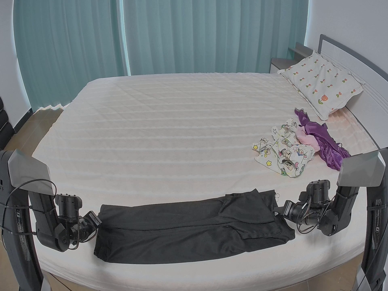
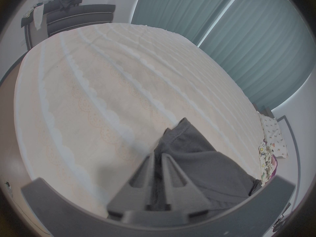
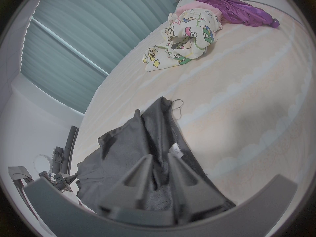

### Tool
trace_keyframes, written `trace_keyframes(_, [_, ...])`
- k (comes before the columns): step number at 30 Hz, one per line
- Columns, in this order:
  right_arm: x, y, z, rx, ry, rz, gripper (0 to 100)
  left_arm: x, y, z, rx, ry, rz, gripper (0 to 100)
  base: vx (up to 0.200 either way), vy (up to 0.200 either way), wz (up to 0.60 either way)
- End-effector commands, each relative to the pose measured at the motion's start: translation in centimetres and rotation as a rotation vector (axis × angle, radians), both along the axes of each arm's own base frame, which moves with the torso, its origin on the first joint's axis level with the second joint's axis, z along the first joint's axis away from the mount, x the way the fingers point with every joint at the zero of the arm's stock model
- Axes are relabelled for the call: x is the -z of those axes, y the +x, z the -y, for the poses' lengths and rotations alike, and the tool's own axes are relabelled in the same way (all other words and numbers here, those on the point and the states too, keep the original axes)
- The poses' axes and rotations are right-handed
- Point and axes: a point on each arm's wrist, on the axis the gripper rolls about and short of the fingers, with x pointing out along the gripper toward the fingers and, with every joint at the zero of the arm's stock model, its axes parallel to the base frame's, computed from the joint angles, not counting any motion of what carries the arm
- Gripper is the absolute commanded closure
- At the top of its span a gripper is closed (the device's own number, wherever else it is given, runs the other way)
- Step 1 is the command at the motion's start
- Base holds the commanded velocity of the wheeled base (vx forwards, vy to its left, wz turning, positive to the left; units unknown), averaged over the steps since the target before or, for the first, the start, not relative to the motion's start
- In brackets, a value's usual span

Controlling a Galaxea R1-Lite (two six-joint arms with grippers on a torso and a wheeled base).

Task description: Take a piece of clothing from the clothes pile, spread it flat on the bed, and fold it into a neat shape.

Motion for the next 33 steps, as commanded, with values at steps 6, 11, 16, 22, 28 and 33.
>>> trace_keyframes(6, [0.3,-0.2,0.1,0.003,-0.004,-0.007,0,-0.3,-0.2,-0.4,-0.011,0.027,0.009,0,0.000,0.000,0.00])
trace_keyframes(11, [-0.1,-0.2,0.6,0.035,-0.003,0.031,0,-4.1,0.3,-1.8,-0.062,0.020,0.170,0,0.000,0.000,0.00])
trace_keyframes(16, [-0.2,-0.5,0.6,0.040,0.001,0.048,0,-6.1,2.1,-1.1,0.006,-0.027,0.229,0,0.000,0.000,0.00])
trace_keyframes(22, [-0.2,-0.6,0.4,0.043,0.012,0.043,0,-4.6,4.3,-0.8,0.131,-0.095,0.114,0,0.000,0.000,0.00])
trace_keyframes(28, [-0.2,-0.6,0.3,0.038,0.012,0.044,0,-0.7,4.5,-0.9,0.266,-0.011,0.020,0,0.000,0.000,0.00])
trace_keyframes(33, [-0.2,-0.6,0.0,0.031,0.012,0.044,0,-0.3,5.0,-0.8,0.275,-0.001,0.056,0,0.000,0.000,0.00])
